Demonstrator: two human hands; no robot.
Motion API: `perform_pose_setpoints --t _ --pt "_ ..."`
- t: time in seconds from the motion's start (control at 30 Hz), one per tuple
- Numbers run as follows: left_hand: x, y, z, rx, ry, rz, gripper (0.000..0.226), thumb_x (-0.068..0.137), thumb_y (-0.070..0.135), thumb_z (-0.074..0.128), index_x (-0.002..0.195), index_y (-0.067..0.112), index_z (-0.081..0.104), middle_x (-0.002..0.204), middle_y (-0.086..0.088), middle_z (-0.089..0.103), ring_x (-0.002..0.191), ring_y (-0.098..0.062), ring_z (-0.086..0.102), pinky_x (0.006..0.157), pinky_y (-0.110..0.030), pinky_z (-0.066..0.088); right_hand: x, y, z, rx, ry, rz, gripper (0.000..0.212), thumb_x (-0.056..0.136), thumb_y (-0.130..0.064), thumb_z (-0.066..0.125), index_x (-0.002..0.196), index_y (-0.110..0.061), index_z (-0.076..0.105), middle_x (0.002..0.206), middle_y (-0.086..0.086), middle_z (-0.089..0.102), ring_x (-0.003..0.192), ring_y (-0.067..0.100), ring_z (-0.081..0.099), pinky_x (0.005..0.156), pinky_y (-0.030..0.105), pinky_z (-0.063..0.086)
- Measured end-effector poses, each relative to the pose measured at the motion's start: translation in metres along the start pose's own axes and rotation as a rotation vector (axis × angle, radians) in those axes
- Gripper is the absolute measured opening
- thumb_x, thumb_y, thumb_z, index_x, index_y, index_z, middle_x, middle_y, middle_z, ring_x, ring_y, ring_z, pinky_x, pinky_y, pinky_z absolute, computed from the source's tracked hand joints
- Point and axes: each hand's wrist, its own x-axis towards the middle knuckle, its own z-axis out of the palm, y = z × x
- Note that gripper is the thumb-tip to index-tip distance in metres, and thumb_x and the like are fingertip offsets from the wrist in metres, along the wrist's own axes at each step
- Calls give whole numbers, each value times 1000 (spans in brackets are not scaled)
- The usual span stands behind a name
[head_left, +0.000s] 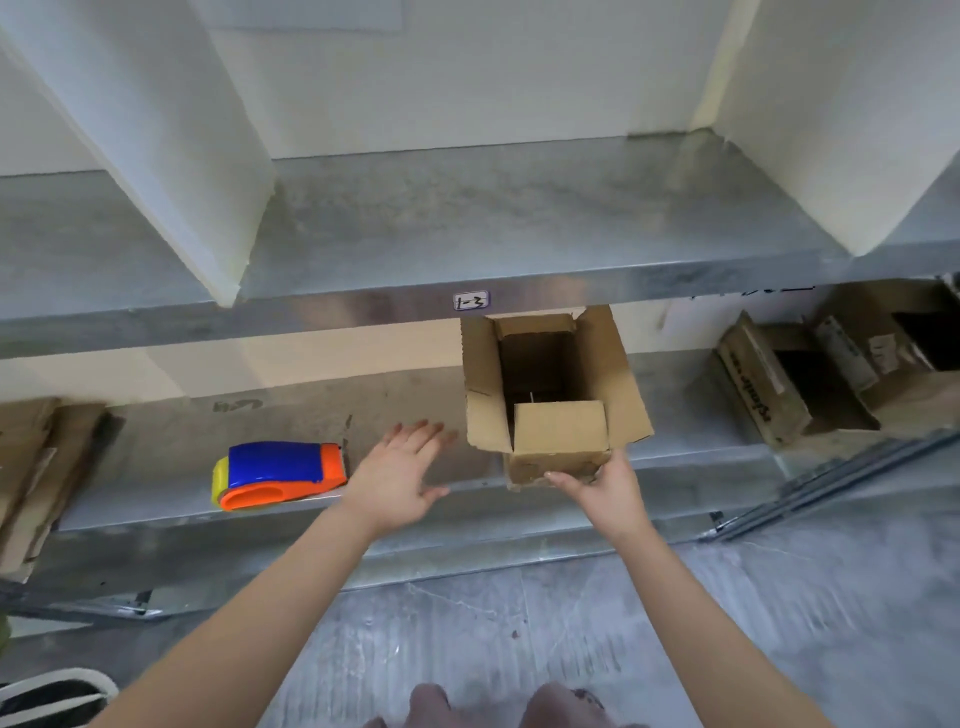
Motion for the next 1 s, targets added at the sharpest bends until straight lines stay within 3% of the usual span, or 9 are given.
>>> perform_pose_setpoints --t 0.2,0.33,0.43,0.53,0.57,0.7,0.87,1.0 --pt "57 90 21 14 52 61 69 84 45 65 142 14 42 144 -11 47 132 -32 45 113 -49 27 15 19 -99 -20 6 -6 69 66 -21 90 118 -15 45 112 -2 64 107 15 60 97 28 47" --pt "94 163 33 -23 97 20 69 85 47 62 140 9 44 143 -13 47 132 -32 44 114 -49 26 27 27 -172 -57 -26 -26 64 71 -17 86 114 -17 39 108 -5 57 105 12 54 93 22 42" --pt "117 212 37 -80 86 -10 73 88 53 56 146 12 36 146 -11 42 134 -31 39 117 -46 22 35 32 -214 -102 -36 -52 67 71 -18 86 114 -20 36 121 3 51 110 14 51 98 23 43" --pt "139 256 38 -183 99 -52 74 88 53 57 147 16 31 142 -9 42 127 -29 39 114 -43 27 45 42 -249 -76 -36 -68 67 71 -13 85 117 -19 37 119 0 49 107 10 49 80 3 40" --pt "146 265 41 -220 87 -67 75 88 54 57 148 18 30 142 -8 42 126 -28 39 113 -43 29 48 45 -257 -72 -34 -60 66 72 -12 85 117 -19 37 118 -1 49 105 9 48 78 3 39" --pt "167 291 49 -440 7 -184 72 85 60 55 146 29 32 140 0 44 125 -22 44 106 -38 39 59 66 -272 -70 -34 -46 65 70 -17 87 117 -22 42 121 0 55 110 15 54 88 20 41" --pt "183 319 57 -750 -96 -295 59 86 44 66 134 23 39 135 1 55 116 -16 58 98 -34 48 63 86 -269 -44 56 -30 76 74 -20 84 133 -25 37 127 -8 56 119 13 54 102 36 48" --pt "202 325 65 -843 -172 -355 56 87 45 65 131 20 40 125 -3 62 115 -16 59 94 -29 47 65 91 -259 -139 270 -5 75 76 -25 82 138 -21 39 124 4 63 115 19 60 96 33 51"
